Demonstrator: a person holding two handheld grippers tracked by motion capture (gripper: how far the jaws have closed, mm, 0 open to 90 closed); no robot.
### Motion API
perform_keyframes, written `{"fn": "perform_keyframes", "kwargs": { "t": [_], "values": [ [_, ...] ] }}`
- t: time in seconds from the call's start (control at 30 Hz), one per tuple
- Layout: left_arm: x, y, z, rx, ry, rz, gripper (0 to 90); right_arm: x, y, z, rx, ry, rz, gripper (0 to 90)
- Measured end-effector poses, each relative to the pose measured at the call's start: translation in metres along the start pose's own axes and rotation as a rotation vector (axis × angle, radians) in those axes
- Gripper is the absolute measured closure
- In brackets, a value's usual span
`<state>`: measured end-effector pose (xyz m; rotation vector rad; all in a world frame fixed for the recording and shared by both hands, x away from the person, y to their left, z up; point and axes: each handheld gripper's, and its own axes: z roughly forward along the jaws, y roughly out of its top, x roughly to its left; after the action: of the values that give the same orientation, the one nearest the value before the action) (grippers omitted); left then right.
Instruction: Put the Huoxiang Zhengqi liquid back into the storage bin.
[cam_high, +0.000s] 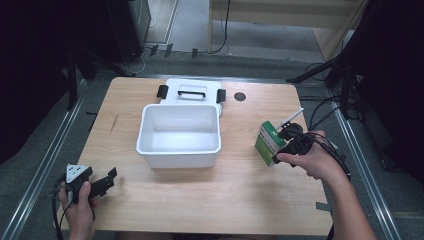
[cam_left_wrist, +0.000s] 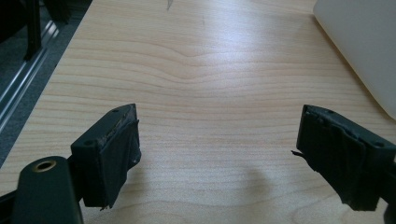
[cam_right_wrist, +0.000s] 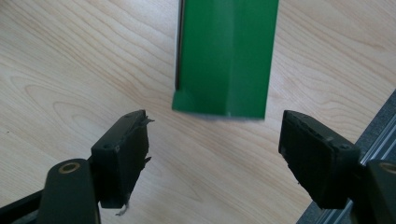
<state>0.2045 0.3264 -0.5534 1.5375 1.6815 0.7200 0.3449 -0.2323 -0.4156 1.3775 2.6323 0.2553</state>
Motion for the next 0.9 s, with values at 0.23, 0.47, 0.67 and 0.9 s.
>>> {"fn": "perform_keyframes", "kwargs": {
  "t": [0.23, 0.47, 0.67, 0.9],
  "values": [
    [0.0, 0.0, 0.0, 0.001, 0.0, 0.001, 14.3, 0.005, 0.014, -0.001, -0.002, -0.016, -0.023, 31.9],
    [0.0, 0.0, 0.001, 0.003, -0.002, -0.004, 14.3, 0.003, 0.023, -0.001, -0.007, -0.02, -0.014, 35.5],
    [0.0, 0.0, 0.001, 0.003, -0.003, -0.006, 14.3, 0.003, 0.031, -0.002, -0.014, -0.009, 0.0, 40.5],
    [0.001, 0.0, 0.001, 0.004, -0.004, -0.006, 14.4, 0.002, 0.04, -0.002, -0.015, 0.011, 0.006, 45.7]
  ]
}}
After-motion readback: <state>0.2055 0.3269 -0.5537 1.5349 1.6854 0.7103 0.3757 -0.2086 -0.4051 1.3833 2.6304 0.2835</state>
